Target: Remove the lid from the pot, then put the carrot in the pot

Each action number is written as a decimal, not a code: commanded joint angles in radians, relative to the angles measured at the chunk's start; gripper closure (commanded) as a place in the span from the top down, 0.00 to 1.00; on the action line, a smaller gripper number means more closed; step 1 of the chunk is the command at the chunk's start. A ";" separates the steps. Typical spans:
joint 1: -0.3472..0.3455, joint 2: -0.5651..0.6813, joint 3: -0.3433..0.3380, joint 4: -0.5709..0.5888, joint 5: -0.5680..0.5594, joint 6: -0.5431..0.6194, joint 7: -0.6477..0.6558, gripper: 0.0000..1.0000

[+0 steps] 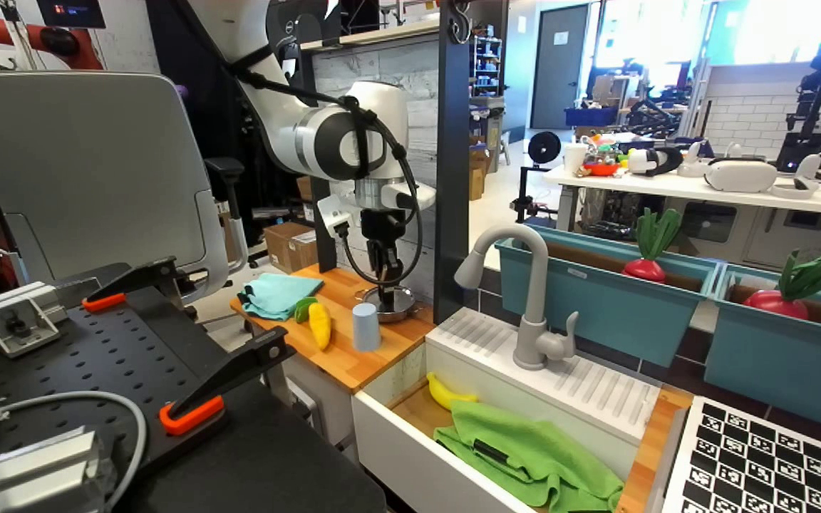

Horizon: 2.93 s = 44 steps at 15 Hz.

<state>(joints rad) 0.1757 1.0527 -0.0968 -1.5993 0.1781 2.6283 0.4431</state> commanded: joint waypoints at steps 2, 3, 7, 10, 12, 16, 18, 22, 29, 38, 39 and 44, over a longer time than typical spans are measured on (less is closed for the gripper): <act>0.007 -0.066 -0.002 -0.073 -0.022 -0.005 -0.016 0.05; 0.011 -0.084 -0.003 -0.098 -0.025 0.010 -0.021 0.05; 0.049 -0.149 -0.017 -0.176 -0.065 0.024 -0.016 0.05; 0.093 -0.165 -0.020 -0.185 -0.110 0.009 -0.001 0.05; 0.127 -0.158 -0.017 -0.174 -0.132 0.007 0.006 0.05; 0.206 -0.130 -0.022 -0.143 -0.174 0.006 0.027 0.05; 0.236 -0.112 -0.023 -0.121 -0.193 0.002 0.032 0.05; 0.264 -0.072 -0.012 -0.076 -0.219 -0.005 0.012 0.05; 0.261 0.020 0.001 0.036 -0.237 -0.021 -0.035 0.05; 0.256 0.050 0.002 0.078 -0.242 -0.048 -0.075 0.89; 0.256 0.043 0.000 0.068 -0.243 -0.051 -0.075 0.98; 0.232 -0.039 0.016 -0.038 -0.265 -0.118 -0.159 1.00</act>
<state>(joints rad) 0.4349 1.0805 -0.0996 -1.5635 -0.0419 2.5583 0.3467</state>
